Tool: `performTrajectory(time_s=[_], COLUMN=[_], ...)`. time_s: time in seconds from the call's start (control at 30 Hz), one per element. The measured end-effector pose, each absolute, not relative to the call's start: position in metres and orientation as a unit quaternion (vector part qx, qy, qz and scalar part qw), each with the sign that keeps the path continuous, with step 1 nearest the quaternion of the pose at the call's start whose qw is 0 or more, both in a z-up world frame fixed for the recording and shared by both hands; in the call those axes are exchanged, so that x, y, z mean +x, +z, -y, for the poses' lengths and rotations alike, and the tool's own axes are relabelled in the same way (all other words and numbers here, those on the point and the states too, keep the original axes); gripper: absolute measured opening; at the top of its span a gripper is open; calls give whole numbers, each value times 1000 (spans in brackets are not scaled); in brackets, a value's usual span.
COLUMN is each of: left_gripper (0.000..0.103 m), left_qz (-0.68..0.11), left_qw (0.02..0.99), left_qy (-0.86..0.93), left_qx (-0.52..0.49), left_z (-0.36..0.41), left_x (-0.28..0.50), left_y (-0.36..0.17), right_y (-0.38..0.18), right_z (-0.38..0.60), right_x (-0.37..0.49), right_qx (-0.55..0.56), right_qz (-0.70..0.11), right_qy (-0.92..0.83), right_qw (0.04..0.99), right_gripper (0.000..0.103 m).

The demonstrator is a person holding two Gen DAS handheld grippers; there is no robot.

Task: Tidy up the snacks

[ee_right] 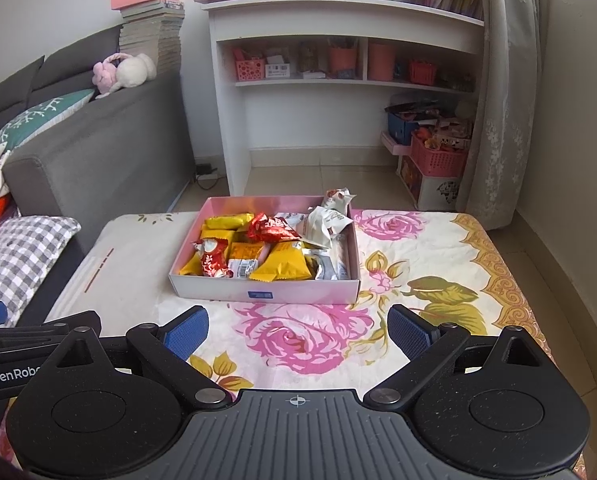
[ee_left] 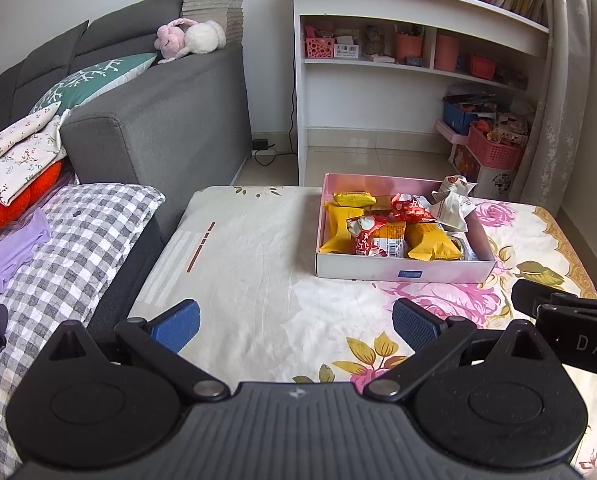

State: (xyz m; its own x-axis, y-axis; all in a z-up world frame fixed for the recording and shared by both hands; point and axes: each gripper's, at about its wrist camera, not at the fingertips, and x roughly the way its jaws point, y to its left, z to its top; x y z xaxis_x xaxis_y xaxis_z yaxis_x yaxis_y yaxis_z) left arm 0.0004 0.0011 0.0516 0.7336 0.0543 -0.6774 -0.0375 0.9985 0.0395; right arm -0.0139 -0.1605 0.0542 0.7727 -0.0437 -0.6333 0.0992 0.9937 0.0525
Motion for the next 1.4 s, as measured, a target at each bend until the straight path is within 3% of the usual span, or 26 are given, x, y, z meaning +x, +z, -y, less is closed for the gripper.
performTrajectory(time_s=[1.4], left_gripper=[103], left_qz=[-368], left_qw=[929], left_qy=[25], left_qx=[6], left_z=[-2], left_x=[1], left_y=[51], right_y=[56], right_z=[157], right_x=[-14], right_qx=[41], right_qz=[-332], right_qy=[-37], right_qw=[942], right_gripper=[98])
